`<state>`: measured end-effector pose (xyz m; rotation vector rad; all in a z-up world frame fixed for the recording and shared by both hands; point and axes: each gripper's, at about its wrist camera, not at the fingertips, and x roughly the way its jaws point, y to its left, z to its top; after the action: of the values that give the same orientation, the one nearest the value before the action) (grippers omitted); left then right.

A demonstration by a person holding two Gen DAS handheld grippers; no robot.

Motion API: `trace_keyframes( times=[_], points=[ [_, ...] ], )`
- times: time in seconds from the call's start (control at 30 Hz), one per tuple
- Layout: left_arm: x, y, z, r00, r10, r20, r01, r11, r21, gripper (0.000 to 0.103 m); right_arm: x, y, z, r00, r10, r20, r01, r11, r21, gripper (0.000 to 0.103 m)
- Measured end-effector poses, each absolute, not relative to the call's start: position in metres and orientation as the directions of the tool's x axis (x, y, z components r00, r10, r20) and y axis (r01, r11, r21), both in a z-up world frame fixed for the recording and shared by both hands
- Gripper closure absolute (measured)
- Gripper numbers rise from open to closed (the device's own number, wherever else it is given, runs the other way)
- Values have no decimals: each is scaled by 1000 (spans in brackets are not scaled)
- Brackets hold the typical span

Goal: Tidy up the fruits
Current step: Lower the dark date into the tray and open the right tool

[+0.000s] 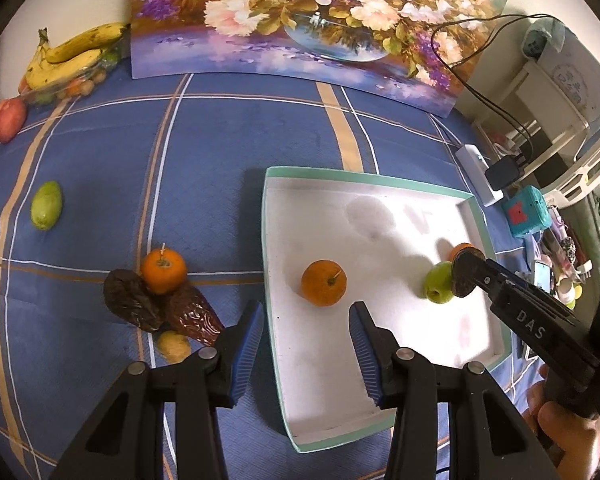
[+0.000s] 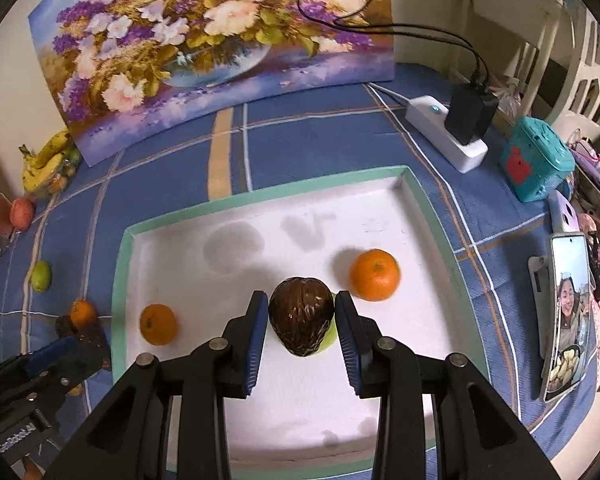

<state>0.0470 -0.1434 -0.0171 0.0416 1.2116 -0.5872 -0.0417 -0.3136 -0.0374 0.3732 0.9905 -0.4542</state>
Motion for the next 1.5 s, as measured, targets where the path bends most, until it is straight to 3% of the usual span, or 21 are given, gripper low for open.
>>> trace_keyframes(
  times=[0.57,0.9,1.5],
  points=[
    [65,-120,-25,235,-394,-888,356,885,-299,55,-12,-282,-71,420,-69,-905,415,902,124,67],
    [70,-113,-29,233,-387,-892,334,894,-300,55,-7,-280,-82,388,-68,-919,410,906,107,67],
    [79,-94,-14,295,-381,-876,299,908,-294,55,-18,-272,-36,459,-162,-873,406,913,44,61]
  ],
)
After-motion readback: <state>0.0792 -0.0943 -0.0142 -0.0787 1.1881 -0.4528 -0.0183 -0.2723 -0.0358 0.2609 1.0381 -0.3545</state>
